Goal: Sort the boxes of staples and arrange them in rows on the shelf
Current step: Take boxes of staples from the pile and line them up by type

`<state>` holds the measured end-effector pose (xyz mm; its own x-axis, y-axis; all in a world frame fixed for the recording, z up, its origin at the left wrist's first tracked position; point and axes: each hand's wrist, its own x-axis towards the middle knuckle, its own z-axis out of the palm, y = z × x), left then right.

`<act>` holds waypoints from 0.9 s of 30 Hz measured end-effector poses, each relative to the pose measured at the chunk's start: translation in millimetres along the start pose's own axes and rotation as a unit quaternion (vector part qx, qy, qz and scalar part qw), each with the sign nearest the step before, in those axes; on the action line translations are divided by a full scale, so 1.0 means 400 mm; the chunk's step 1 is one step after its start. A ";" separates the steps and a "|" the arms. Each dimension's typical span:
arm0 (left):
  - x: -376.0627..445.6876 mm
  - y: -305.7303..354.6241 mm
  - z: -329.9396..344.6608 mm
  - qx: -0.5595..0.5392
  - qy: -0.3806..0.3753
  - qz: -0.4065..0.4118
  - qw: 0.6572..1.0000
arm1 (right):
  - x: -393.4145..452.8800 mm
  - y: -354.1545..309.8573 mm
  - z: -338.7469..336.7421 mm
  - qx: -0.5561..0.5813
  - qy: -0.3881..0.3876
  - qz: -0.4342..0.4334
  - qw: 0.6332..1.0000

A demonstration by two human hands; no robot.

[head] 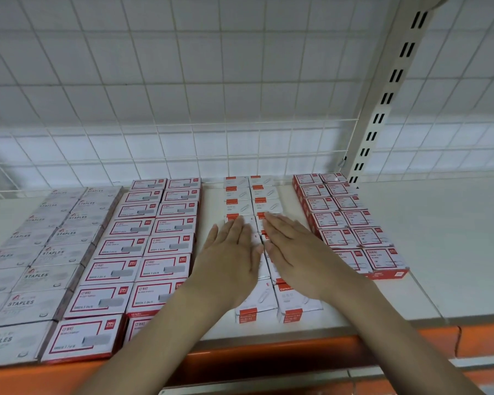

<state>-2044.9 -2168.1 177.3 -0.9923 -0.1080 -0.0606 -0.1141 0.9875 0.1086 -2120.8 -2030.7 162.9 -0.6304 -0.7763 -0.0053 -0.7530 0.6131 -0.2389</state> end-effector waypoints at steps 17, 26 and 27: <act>0.003 -0.006 -0.003 -0.004 -0.003 0.005 1.000 | 0.003 -0.002 -0.006 -0.009 -0.005 -0.002 1.000; -0.052 0.023 -0.017 -0.009 0.022 -0.001 1.000 | -0.044 -0.007 -0.022 0.031 0.019 0.021 0.999; -0.062 0.030 -0.017 -0.006 0.020 -0.001 1.000 | -0.055 -0.009 -0.024 0.031 0.018 0.022 0.999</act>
<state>-2021.9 -2154.4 186.9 -0.9931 -0.1155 -0.0205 -0.1171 0.9859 0.1196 -2106.3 -2014.3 173.2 -0.6700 -0.7422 0.0177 -0.7120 0.6356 -0.2984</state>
